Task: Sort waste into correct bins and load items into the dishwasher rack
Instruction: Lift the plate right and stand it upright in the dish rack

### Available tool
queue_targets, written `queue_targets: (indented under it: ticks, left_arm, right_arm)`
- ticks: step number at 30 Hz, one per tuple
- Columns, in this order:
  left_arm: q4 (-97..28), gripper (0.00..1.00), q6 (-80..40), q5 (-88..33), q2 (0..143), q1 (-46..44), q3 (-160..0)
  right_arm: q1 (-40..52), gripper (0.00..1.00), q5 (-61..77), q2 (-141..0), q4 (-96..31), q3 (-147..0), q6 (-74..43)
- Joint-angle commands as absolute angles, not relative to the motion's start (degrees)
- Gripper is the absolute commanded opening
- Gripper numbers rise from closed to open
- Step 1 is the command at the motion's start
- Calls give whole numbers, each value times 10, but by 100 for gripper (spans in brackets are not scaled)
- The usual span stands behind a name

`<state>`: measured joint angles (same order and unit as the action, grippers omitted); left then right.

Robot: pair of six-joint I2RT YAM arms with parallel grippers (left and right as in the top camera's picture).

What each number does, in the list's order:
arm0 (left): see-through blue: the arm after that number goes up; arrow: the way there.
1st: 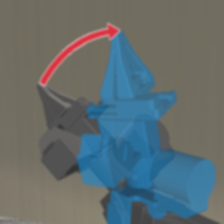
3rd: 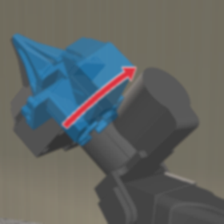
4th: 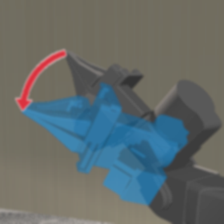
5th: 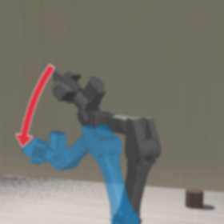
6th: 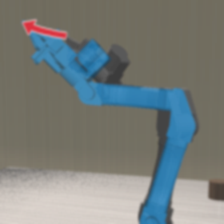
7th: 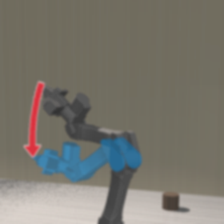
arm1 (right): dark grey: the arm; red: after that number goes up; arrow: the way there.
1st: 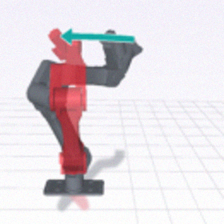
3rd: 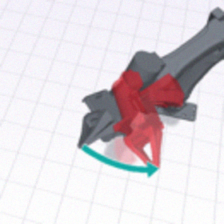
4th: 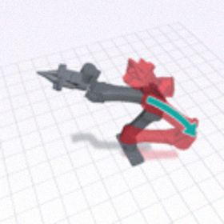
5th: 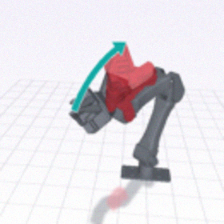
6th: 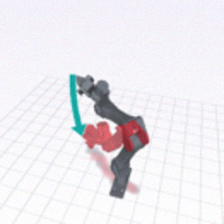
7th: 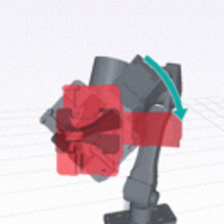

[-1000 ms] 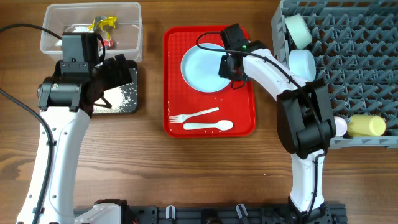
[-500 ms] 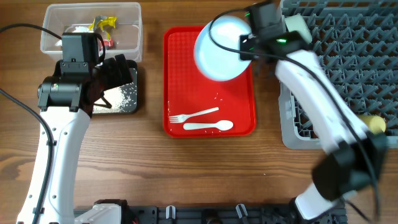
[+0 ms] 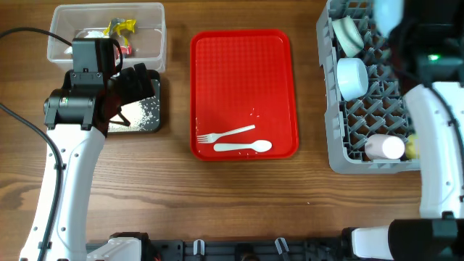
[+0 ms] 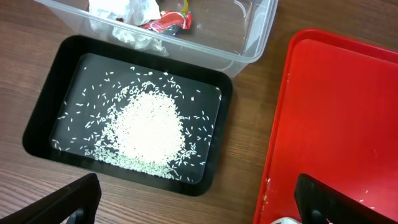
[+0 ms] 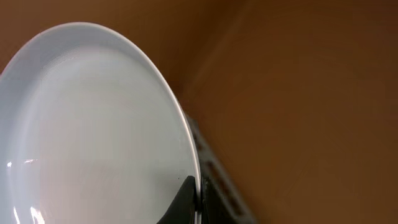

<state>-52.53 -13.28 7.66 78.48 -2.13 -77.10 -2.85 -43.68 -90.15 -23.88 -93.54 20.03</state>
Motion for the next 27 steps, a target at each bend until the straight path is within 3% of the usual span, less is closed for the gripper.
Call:
queue_targets:
  ticks: [1, 6, 27]
  left_arm:
    - [-524, 100, -140, 78, 785, -18, -773]
    - [-524, 100, -140, 78, 785, -18, -773]
    - [-524, 100, -140, 78, 785, -18, -773]
  right_arm:
    - [-88, 4, -358, -927, -223, -934, 286]
    - [-116, 4, -307, -973, -190, -934, 391]
    - [-88, 4, -298, -1112, -135, -934, 420]
